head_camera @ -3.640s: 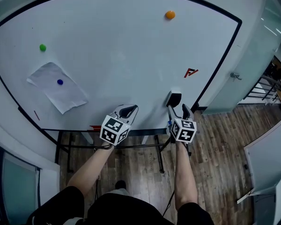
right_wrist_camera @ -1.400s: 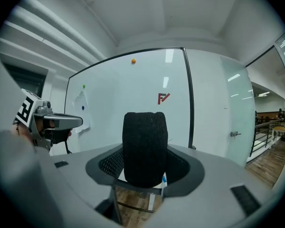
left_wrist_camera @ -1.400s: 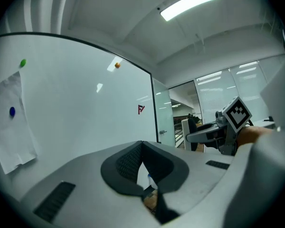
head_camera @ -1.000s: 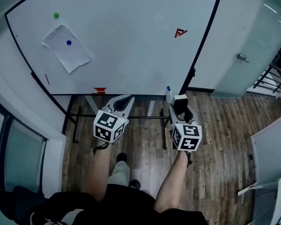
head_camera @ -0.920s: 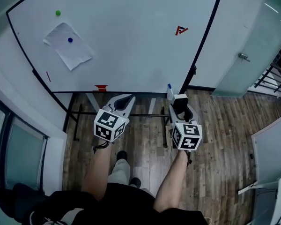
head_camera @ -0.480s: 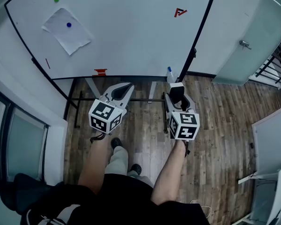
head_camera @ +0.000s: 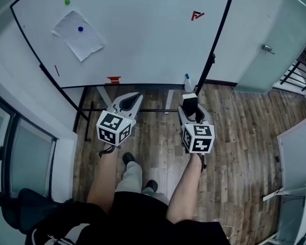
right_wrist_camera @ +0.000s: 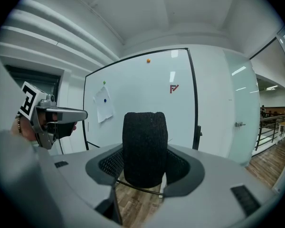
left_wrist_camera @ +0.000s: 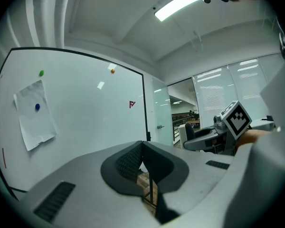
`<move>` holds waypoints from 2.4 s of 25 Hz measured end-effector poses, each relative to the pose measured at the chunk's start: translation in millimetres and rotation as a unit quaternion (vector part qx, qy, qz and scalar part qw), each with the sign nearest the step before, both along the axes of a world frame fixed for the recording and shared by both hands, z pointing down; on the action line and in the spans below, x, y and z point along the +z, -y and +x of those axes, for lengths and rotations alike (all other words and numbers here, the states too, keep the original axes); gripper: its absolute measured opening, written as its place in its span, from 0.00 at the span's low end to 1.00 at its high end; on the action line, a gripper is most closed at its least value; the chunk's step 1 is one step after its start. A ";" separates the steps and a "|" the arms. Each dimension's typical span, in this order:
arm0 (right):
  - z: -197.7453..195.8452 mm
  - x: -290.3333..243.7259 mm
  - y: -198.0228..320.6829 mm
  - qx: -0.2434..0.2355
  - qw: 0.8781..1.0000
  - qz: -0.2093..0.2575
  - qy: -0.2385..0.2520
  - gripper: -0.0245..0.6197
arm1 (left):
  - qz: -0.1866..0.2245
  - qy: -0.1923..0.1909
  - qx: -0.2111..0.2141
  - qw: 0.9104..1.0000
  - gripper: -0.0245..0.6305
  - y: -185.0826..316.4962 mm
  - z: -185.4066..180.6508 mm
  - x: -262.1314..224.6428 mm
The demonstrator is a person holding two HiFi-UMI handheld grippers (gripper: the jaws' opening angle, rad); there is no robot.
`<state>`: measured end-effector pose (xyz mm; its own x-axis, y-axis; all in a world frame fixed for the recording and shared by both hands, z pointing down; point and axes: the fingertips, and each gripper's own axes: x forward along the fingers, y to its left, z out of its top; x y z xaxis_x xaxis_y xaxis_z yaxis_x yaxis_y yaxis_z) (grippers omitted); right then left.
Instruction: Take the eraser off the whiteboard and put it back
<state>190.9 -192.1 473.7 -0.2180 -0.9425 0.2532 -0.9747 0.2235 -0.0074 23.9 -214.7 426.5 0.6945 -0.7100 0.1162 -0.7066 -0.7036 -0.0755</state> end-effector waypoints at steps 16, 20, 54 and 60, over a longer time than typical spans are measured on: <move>-5.6 -13.2 -1.3 0.010 1.000 0.008 -0.013 0.42 | 0.004 -0.016 0.021 1.000 0.07 2.1 -4.7 -15.5; -6.2 -14.8 -0.6 0.011 1.000 0.006 -0.021 0.42 | 0.004 -0.024 0.021 0.999 0.07 2.9 -5.5 -15.5; 14.2 -24.2 31.0 0.012 0.998 0.004 -0.061 0.42 | -0.011 -0.015 0.036 0.999 0.07 28.6 24.2 -10.8; 16.1 -36.1 58.7 0.020 0.998 0.014 -0.060 0.42 | -0.017 -0.016 0.035 0.999 0.07 58.8 21.4 -11.1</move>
<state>207.0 -250.8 437.6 -0.1496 -0.9568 0.2494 -0.9762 0.1829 0.1162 45.4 -273.4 415.4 0.7460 -0.6559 0.1156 -0.6575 -0.7529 -0.0286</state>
